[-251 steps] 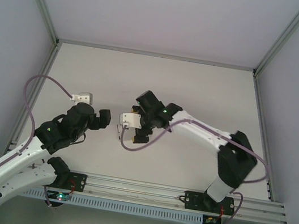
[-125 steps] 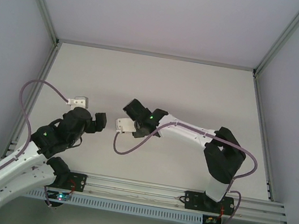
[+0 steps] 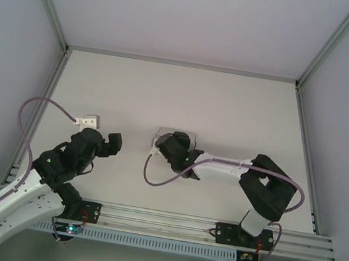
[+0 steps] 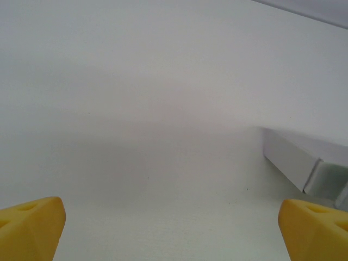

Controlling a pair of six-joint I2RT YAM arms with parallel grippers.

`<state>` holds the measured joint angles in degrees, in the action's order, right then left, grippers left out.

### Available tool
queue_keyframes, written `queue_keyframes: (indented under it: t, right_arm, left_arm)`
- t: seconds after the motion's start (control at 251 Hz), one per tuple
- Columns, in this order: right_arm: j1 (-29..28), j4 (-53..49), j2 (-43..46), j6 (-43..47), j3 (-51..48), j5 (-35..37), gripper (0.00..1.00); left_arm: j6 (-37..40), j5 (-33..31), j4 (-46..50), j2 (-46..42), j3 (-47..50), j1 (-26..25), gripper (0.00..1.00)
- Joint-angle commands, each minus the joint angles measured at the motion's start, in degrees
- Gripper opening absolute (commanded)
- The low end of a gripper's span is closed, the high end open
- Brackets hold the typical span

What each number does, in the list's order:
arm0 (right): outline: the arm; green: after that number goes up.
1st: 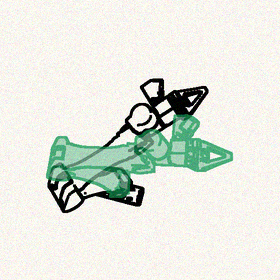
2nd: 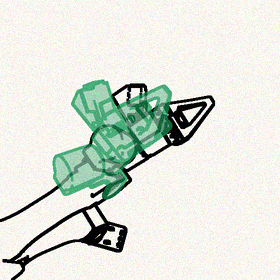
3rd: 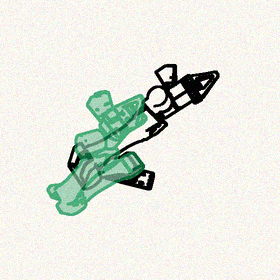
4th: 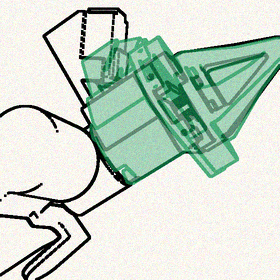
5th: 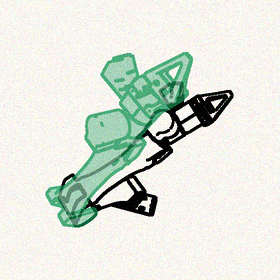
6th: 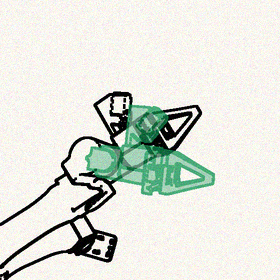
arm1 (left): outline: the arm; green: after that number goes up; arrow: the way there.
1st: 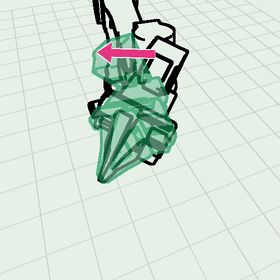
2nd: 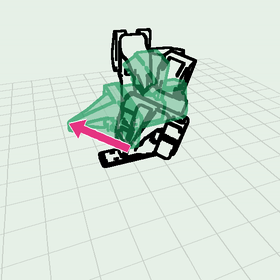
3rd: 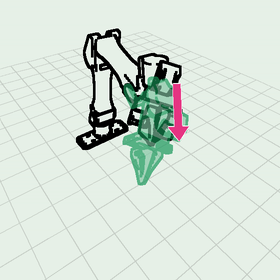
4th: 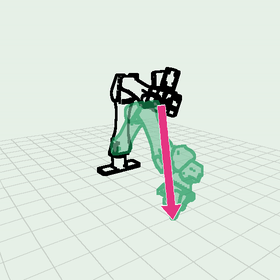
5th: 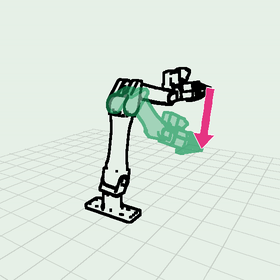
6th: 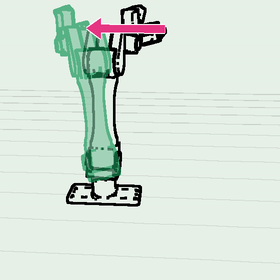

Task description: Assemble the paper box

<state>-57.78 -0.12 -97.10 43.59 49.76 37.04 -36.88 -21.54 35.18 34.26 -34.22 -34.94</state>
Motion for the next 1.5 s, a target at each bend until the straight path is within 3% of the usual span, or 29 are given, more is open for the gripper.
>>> queue_keyframes:
  t: [0.0,0.164,0.2,0.355,0.471,0.563,0.686,0.782,0.842,0.942,1.002,1.245,1.273,1.333,1.381,1.429,1.465,1.493]
  right_arm:
    - [-2.08,3.56,1.64,-1.31,-4.32,0.14,0.58]
    - [-3.78,1.42,6.78,-3.61,-6.64,-3.83,0.85]
    - [-3.95,0.47,8.6,-4.07,-6.95,-5.65,0.98]
    - [-4.37,-4.3,17.61,-6.72,-7.77,-11.91,0.98]
    - [-2.93,-4.88,24.51,-13.8,-7.94,-9.84,0.98]
    - [3.53,-5.76,30.59,-22.81,-8.5,-10.2,0.98]
    - [19.01,-2.26,38.24,-35.26,-11.88,-12.16,0.98]
    - [30.36,4.15,42.56,-40.09,-16.88,-16.03,0.98]
    - [36.49,9.59,43.89,-41.25,-20.58,-21.13,0.98]
    - [44.79,22.4,41.46,-43.01,-26.86,-27.98,0.98]
    - [48.11,30.64,38.17,-43.85,-30.01,-30.46,0.98]
    - [50.93,63.41,18.23,-37.29,-37.06,-32.51,0.98]
    - [51.64,64.96,16.08,-38.14,-36.73,-32.95,0.98]
    - [54.85,63.75,15.13,-40.51,-36.16,-37.52,0.98]
    - [58.13,65.52,11.84,-42.53,-35.57,-42.98,0.98]
    - [59.93,72.68,6.81,-45.94,-34.83,-45.87,0.98]
    - [61.89,64.73,9.43,-45.12,-33.87,-49.82,0.98]
    - [61.38,59.02,11.07,-43.88,-31.62,-48.79,0.98]
  left_arm:
    - [-0.84,-1.41,1.03,0.85,-0.32,-0.56,1.0]
    - [-1.06,-1.38,0.93,1.73,-0.88,-0.55,1.0]
    - [-1.01,-1.33,1.04,1.91,-1.02,-0.57,1.0]
    - [-0.29,-2.73,0.86,3.11,-2.4,-0.56,1.0]
    - [2.35,-6.35,-2.02,3.92,-2.64,-0.24,1.0]
    - [6.84,-10.39,-6.37,5.62,-1.83,1.68,1.0]
    - [10.15,-12.96,-14.1,10.5,-1.47,7.58,1.0]
    - [19.0,-7.74,-27.5,14.26,1.02,12.2,1.0]
    - [22.54,-9.92,-36.92,17.75,3.48,14.25,1.0]
    - [25.39,-10.59,-48.63,22.88,7.0,18.83,1.0]
    - [25.5,-6.23,-54.76,24.85,9.5,21.83,1.0]
    - [33.08,2.0,-70.87,36.56,12.76,26.23,1.0]
    - [32.8,2.97,-69.18,38.37,11.88,26.67,1.0]
    - [33.17,6.48,-75.89,44.33,12.2,28.23,1.0]
    - [31.73,8.18,-65.86,43.89,8.43,28.91,1.0]
    - [31.66,11.67,-70.48,44.72,9.83,30.33,1.0]
    - [30.74,11.32,-67.52,43.55,9.38,30.81,1.0]
    - [30.44,11.82,-68.84,43.43,10.02,31.54,1.0]
